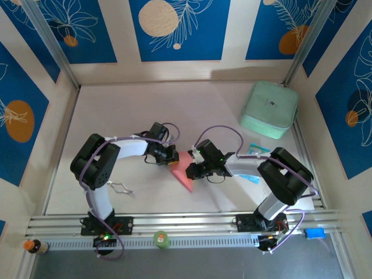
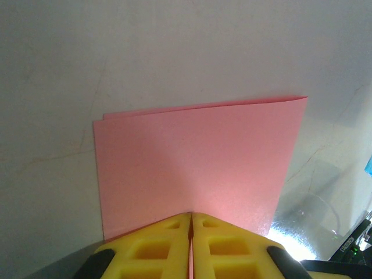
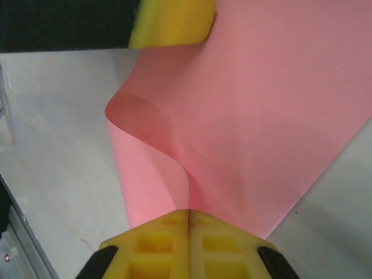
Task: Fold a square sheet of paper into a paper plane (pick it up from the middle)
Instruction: Third fold the triangle at the center of the table.
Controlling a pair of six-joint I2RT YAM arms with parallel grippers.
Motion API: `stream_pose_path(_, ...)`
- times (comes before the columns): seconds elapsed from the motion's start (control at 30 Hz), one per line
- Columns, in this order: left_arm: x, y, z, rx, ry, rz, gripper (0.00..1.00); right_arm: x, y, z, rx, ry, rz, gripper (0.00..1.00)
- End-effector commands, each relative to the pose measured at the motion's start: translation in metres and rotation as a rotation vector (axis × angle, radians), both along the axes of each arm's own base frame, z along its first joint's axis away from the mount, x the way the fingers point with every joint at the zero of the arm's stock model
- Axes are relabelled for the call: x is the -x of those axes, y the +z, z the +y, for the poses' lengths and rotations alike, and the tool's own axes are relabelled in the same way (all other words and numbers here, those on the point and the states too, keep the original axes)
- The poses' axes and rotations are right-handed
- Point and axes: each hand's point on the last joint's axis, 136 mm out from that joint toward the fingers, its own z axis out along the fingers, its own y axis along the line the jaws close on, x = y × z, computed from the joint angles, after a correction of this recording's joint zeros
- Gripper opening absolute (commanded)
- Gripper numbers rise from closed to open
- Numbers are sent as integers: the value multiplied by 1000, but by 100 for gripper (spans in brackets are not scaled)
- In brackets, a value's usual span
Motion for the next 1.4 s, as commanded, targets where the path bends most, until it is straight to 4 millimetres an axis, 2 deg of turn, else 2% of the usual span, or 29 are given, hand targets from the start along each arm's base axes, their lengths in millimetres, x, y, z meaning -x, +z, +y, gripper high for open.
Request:
stream_pose_path(0.0, 10, -8, 7, -43, 2, 37, 11, 0, 0, 0, 23, 14, 0, 1)
stream_pose_path(0.7, 10, -6, 7, -39, 4, 33, 10, 2, -14, -4, 76, 3, 16, 2)
stream_pose_path(1.0, 10, -6, 7, -39, 4, 32, 10, 3, 0, -3, 65, 15, -16, 2)
stream_pose_path(1.37, 10, -5, 8, -40, 4, 28, 10, 4, -4, -3, 73, 14, -9, 1)
